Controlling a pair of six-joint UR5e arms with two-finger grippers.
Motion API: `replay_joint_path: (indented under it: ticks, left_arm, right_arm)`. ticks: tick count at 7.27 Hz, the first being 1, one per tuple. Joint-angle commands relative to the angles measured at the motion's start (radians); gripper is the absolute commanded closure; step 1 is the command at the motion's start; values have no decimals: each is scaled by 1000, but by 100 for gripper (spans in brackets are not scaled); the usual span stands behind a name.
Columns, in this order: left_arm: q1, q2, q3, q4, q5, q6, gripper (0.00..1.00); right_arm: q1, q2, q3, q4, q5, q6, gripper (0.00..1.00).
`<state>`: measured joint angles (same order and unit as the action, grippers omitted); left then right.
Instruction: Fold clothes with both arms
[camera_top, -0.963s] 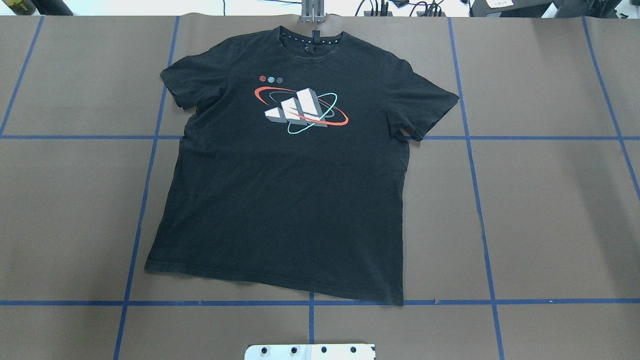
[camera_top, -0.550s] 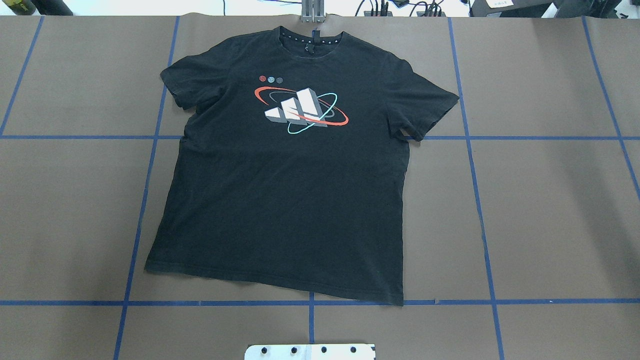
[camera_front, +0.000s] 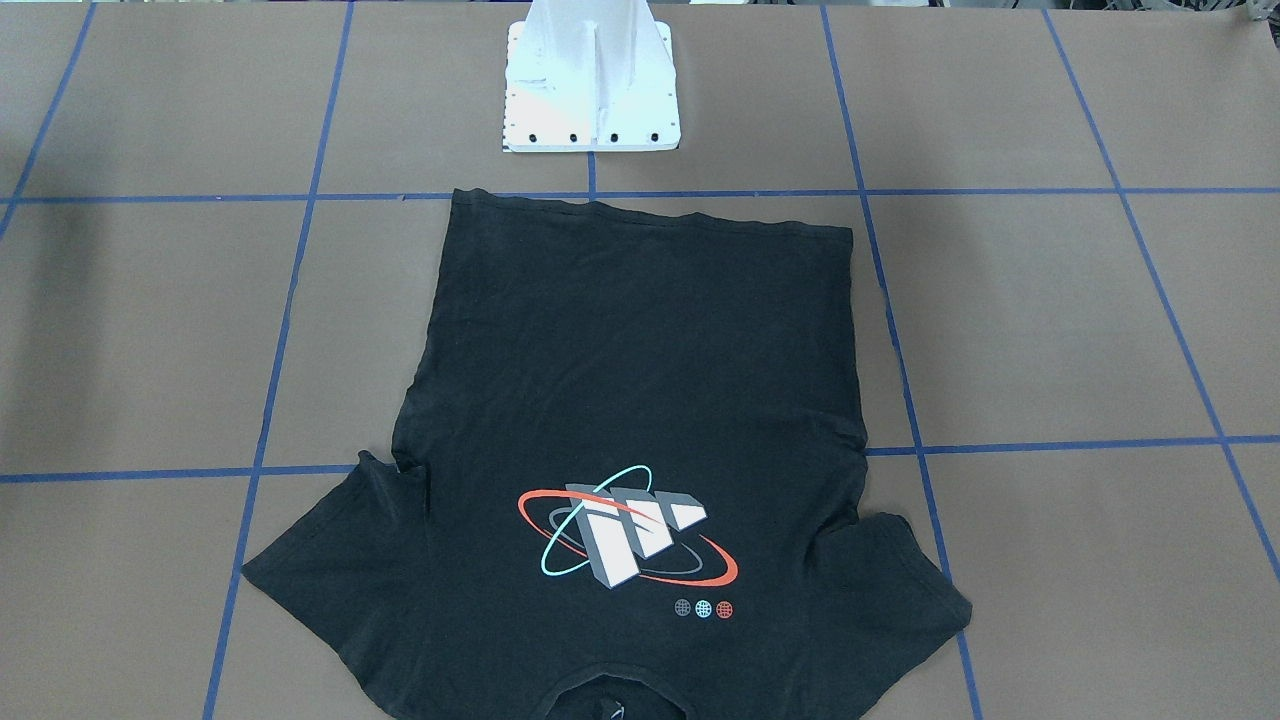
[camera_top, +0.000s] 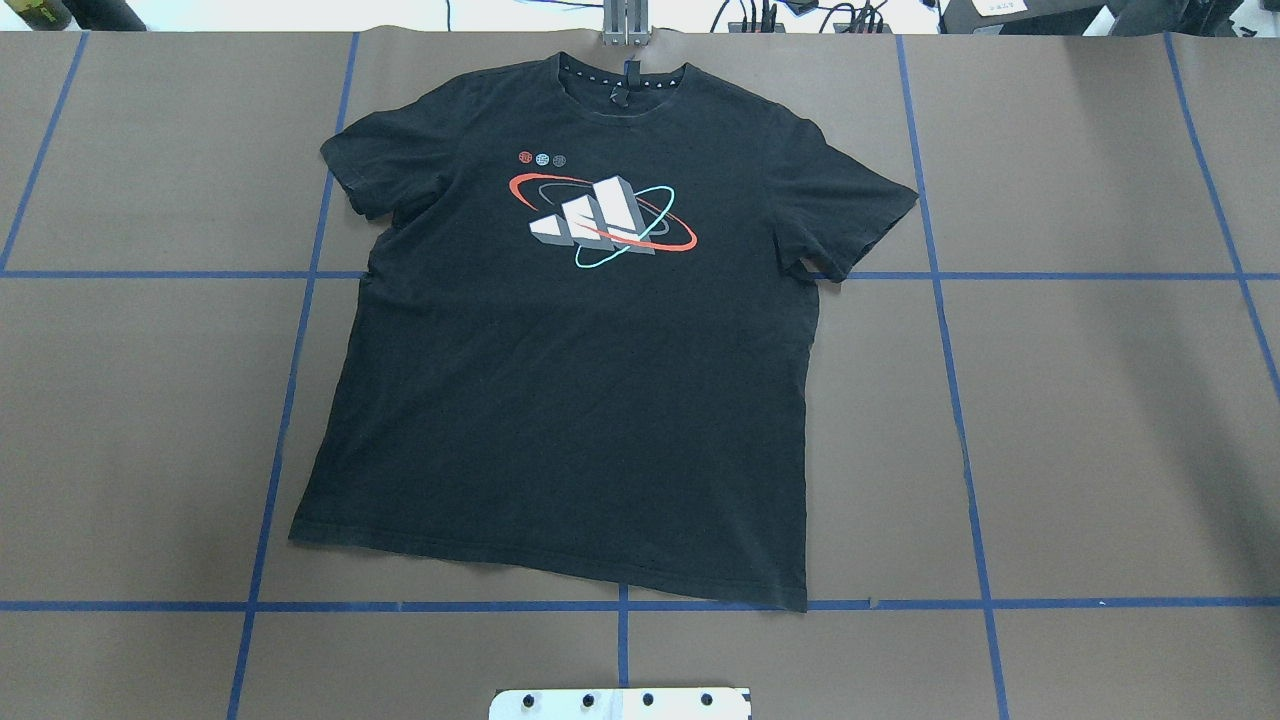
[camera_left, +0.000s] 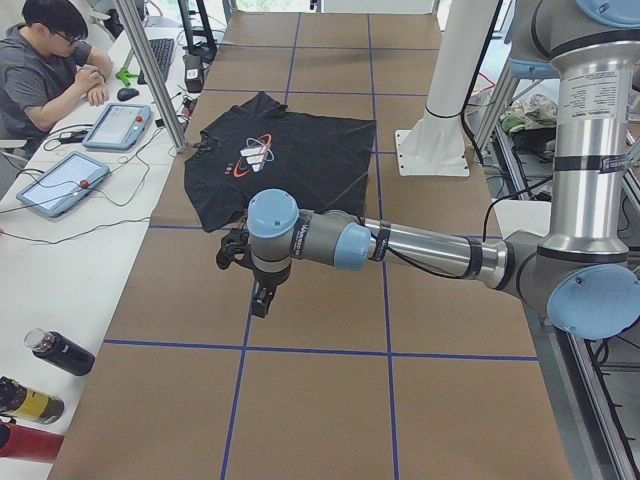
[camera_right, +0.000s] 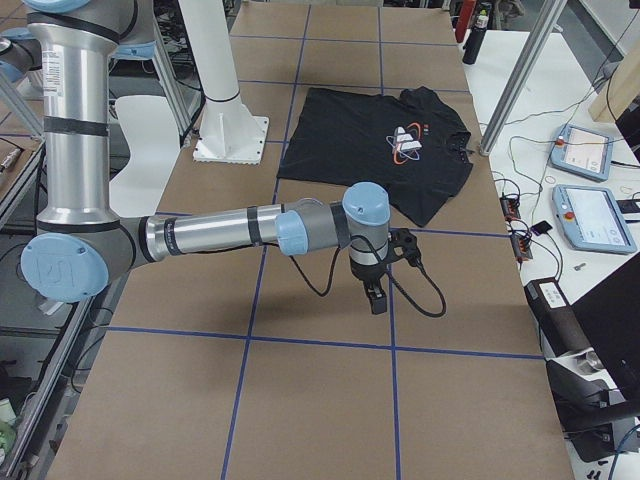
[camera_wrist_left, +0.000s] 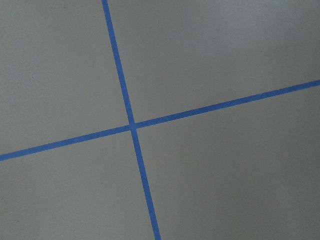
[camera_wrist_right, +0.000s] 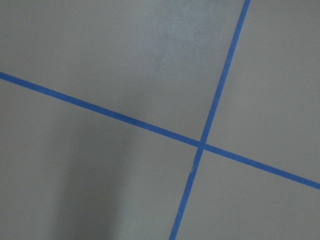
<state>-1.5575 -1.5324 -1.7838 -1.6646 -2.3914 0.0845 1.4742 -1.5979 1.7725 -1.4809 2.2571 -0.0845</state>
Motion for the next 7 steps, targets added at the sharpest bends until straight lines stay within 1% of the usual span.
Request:
replay_joint_path:
  ticks: [1, 2, 3, 4, 5, 6, 7]
  left_arm:
    - [-3, -5, 9, -130, 1, -6, 0]
    - [-1, -44, 53, -199, 3, -8, 0]
    - [2, -137, 138, -220, 1, -49, 0]
    - [2, -228, 246, -230, -6, -110, 0]
    - [4, -250, 282, -271, -6, -115, 0]
    - [4, -247, 299, -334, -6, -130, 0]
    - [5, -250, 296, -355, -6, -191, 0]
  right_arm:
    - [-17, 80, -65, 13, 51, 28, 0]
    - [-28, 102, -68, 13, 55, 34, 0]
    - [-63, 137, -71, 14, 56, 116, 0]
    - [-128, 180, -67, 17, 52, 220, 0]
    - [-199, 234, -77, 22, 50, 277, 0]
    - [-240, 310, -129, 31, 50, 331, 1]
    - [-277, 375, -177, 31, 50, 420, 0]
